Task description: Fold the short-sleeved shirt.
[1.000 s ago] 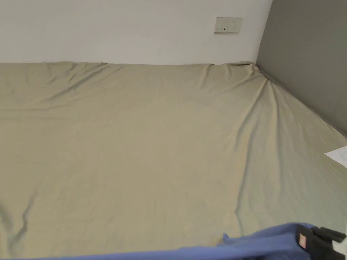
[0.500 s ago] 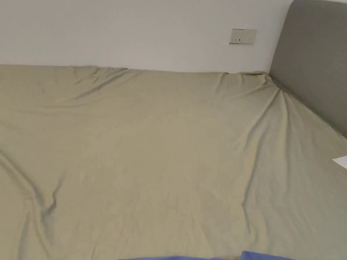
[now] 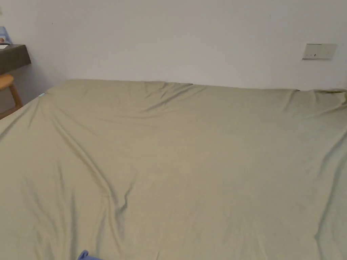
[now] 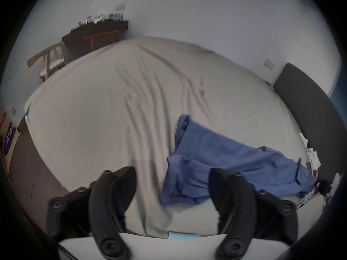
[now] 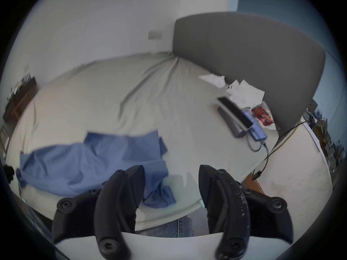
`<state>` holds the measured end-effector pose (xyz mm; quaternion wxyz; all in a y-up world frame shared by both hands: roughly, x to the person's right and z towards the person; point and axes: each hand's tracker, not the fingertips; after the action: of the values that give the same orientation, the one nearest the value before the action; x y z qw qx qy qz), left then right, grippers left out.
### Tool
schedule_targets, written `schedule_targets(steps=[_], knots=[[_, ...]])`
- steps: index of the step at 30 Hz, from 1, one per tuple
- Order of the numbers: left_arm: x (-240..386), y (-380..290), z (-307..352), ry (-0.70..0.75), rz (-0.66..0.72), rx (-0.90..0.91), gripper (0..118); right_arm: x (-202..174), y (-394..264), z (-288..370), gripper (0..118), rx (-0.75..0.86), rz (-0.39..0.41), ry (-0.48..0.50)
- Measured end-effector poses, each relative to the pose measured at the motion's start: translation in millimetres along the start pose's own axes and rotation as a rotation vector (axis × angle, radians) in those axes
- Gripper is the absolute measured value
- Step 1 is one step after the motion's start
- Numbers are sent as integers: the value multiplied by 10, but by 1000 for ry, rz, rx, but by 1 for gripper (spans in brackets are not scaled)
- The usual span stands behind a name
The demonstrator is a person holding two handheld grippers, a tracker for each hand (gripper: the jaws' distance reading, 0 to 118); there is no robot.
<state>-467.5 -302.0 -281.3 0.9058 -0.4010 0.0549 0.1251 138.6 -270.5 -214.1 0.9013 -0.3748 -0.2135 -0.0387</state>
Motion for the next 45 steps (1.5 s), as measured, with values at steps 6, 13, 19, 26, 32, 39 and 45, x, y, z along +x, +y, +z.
schedule_targets(steps=[6, 13, 19, 26, 32, 39, 45], knots=[[-25, 90, 155, -49, 48, 47, 0, -98, 178, 331, 1, 88, -78, 244], [-29, 264, -209, -170, 75, -37, 0, -682, 57, 219, 1, -44, 66, 450], [-300, 612, -849, -313, 110, -230, 56, -914, 104, 223, 1, -71, 111, 462], [-556, 600, -1238, -517, 200, -333, 78, -1026, 239, 219, 1, -72, 127, 428], [-678, 673, -1252, -529, 212, -269, 92, -1173, 229, 221, 1, -94, 158, 448], [-635, 599, -1318, -622, 219, -318, 108, -1228, 208, 107, 1, -119, 181, 448], [-360, 520, -1393, -693, 135, -373, 97, -1279, 208, 130, 1, -132, 178, 457]])
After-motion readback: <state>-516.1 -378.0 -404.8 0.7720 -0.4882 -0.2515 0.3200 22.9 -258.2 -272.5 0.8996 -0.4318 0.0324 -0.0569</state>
